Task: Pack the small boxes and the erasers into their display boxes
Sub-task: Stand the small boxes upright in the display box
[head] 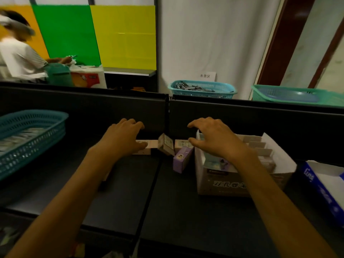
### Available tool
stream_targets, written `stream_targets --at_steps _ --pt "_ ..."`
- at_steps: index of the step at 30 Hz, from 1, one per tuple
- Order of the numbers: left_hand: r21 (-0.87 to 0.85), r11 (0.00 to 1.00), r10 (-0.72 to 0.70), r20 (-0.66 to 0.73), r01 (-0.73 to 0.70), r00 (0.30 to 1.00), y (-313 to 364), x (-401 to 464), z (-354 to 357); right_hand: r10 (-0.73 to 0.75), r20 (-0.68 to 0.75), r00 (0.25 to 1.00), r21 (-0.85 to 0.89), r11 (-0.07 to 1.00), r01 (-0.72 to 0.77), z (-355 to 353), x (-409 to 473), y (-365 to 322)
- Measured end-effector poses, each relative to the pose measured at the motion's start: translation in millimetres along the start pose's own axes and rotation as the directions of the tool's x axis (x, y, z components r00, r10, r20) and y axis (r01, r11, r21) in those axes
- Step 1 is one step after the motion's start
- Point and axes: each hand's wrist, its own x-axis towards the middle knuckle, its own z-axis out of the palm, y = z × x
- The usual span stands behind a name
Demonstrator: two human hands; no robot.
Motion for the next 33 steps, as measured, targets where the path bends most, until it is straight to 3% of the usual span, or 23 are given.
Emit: stream_targets --at_steps 8,17,22,28,33 --pt "-0.044 0.992 0.116 0.057 -0.114 0.992 -64 12 31 0.141 0.024 0.99 -0.012 0.99 -0.141 29 22 -68" --pt "-0.216 0.929 0.333 0.125 -0.302 0.935 -68 40 72 0.351 0.065 0.934 -0.028 0.936 -0.35 72 20 -79" --pt "-0.316 0.902 0.359 0.172 -0.294 0.918 -70 42 90 0.433 0.09 0.897 -0.02 0.901 -0.434 90 16 -81" --pt "-0.32 0.889 0.375 0.1 -0.328 0.921 -70 34 95 0.424 0.01 0.906 0.01 0.905 -0.424 98 15 -82" --pt "-0.302 0.901 0.377 0.195 -0.31 0.905 -67 32 93 0.462 0.135 0.876 -0.011 0.885 -0.465 96 20 -85"
